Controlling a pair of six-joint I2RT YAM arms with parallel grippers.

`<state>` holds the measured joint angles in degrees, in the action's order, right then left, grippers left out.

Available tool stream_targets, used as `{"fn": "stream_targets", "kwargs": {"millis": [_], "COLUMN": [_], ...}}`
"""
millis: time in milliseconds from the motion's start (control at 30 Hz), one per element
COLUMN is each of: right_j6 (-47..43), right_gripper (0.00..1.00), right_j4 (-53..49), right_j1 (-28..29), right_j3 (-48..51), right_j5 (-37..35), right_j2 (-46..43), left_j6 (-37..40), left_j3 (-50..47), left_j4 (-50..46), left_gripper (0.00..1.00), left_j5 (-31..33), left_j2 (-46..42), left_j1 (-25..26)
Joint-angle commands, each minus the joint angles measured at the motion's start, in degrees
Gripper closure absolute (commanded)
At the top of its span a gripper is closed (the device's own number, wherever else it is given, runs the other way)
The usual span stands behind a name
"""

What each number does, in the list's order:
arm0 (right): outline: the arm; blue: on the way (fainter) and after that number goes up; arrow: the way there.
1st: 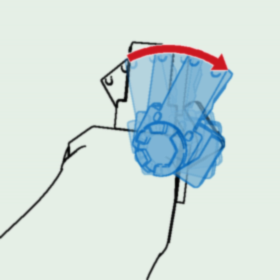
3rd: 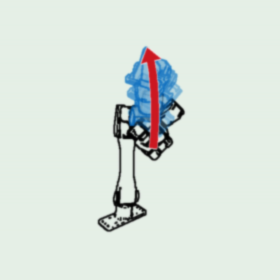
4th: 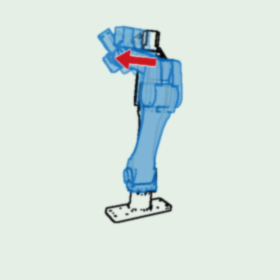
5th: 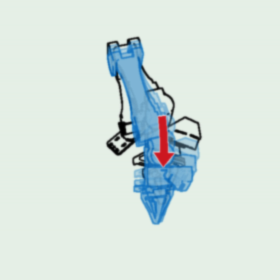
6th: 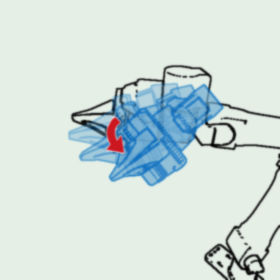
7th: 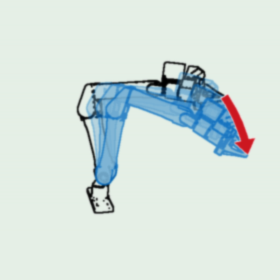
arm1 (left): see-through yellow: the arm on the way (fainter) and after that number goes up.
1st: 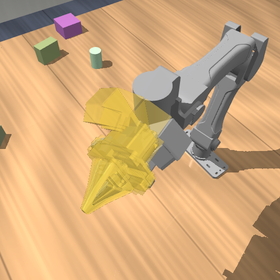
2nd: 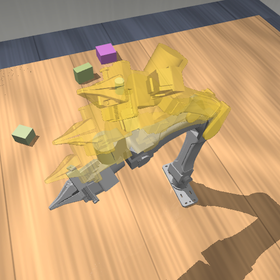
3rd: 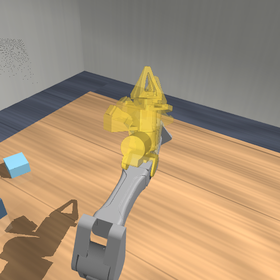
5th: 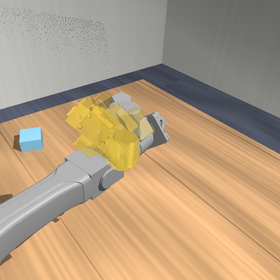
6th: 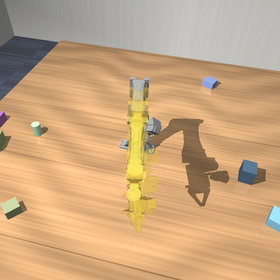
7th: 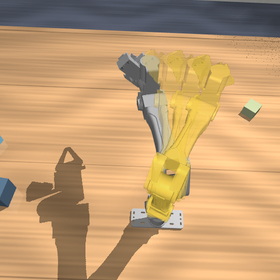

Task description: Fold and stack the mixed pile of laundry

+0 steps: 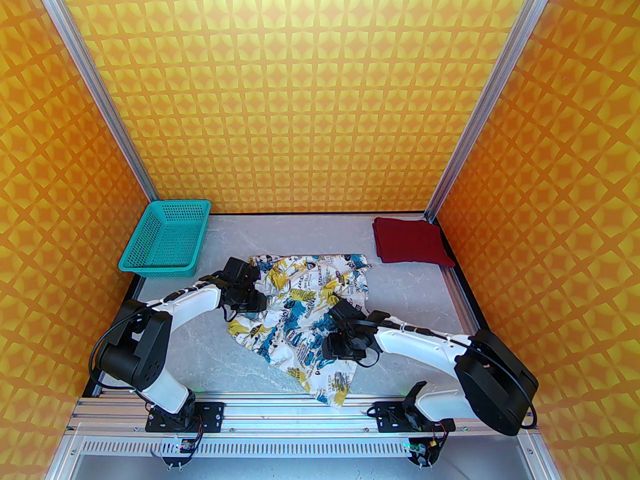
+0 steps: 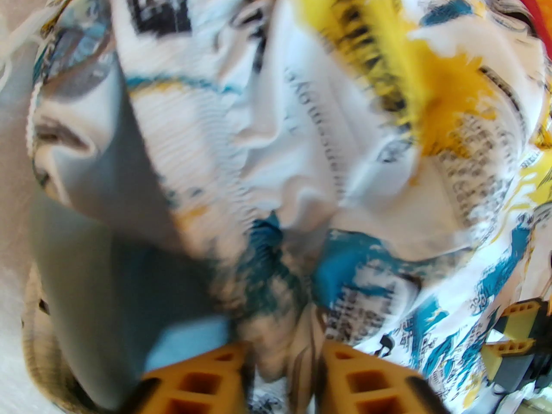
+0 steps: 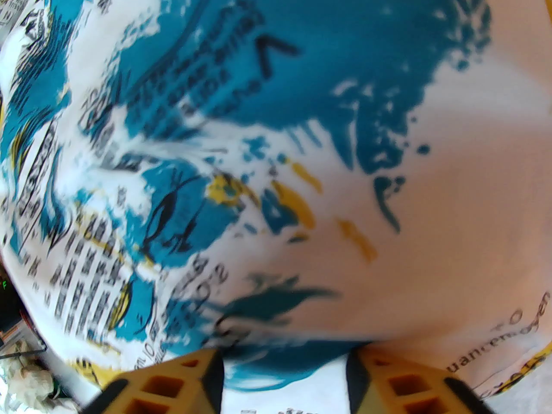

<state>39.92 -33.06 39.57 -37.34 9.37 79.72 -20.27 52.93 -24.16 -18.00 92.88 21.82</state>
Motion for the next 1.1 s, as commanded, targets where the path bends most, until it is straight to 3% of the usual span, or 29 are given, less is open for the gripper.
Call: {"fn": "stream_targets", "kwargs": {"millis": [0, 133, 167, 233, 300, 367, 467, 567, 667, 800, 967, 1067], "right_j6": [-1.61, -5.60, -6.51, -8.23, -10.08, -11.32, -11.29, -10.69, -8.32, -1.87, 3.51, 4.38], "right_gripper": [0.67, 0.76, 0.76, 0.76, 0.73, 0.63, 0.57, 0.56, 0.50, 0.43, 0.39, 0.41], "right_j4": [-2.70, -5.01, -6.04, -7.43, -9.77, -12.59, -15.60, -15.31, -14.00, -9.56, -7.61, -6.92], "right_j1": [-5.66, -11.43, -12.94, -15.10, -16.98, -17.24, -17.25, -16.98, -12.41, -4.67, -0.56, -0.46], "right_j3": [0.07, -4.30, -5.90, -7.70, -9.66, -11.40, -12.28, -10.48, -7.32, -1.10, 5.18, 8.02], "right_j5": [-8.94, -12.71, -13.32, -15.12, -16.52, -17.46, -16.03, -8.40, -4.02, 0.79, 2.56, 2.24], "right_j2": [0.86, 1.83, 2.14, 1.76, 1.19, 0.06, -3.74, -6.48, -6.69, -7.39, -12.29, -12.66], "left_j6": [-0.97, -2.16, -1.99, -1.41, -0.92, -0.69, -0.35, 1.24, 2.41, 2.04, 1.90, 0.61], "left_j3": [0.61, 1.66, 2.52, 3.69, 3.99, 4.01, 3.03, 2.91, 3.76, 2.00, -2.95, -4.72], "left_j4": [2.00, 0.43, -1.58, -4.68, -6.73, -7.59, -6.91, -5.65, -5.92, -6.12, -6.51, -4.77], "left_gripper": [0.90, 0.95, 0.87, 0.43, 0.28, 0.22, 0.21, 0.28, 0.28, 0.22, 0.13, 0.23], "left_j5": [-0.30, 2.70, 3.52, 5.38, 7.20, 7.57, 7.48, 4.64, 2.50, 2.27, 3.21, 3.24], "left_j2": [-3.48, -7.28, -7.92, -9.06, -9.73, -9.48, -8.37, -5.33, -1.59, -1.45, -4.29, -3.38], "left_j1": [-0.19, -1.03, -1.14, -1.17, -1.34, -1.32, -1.32, -1.19, 0.46, 2.66, 2.69, 2.64]}}
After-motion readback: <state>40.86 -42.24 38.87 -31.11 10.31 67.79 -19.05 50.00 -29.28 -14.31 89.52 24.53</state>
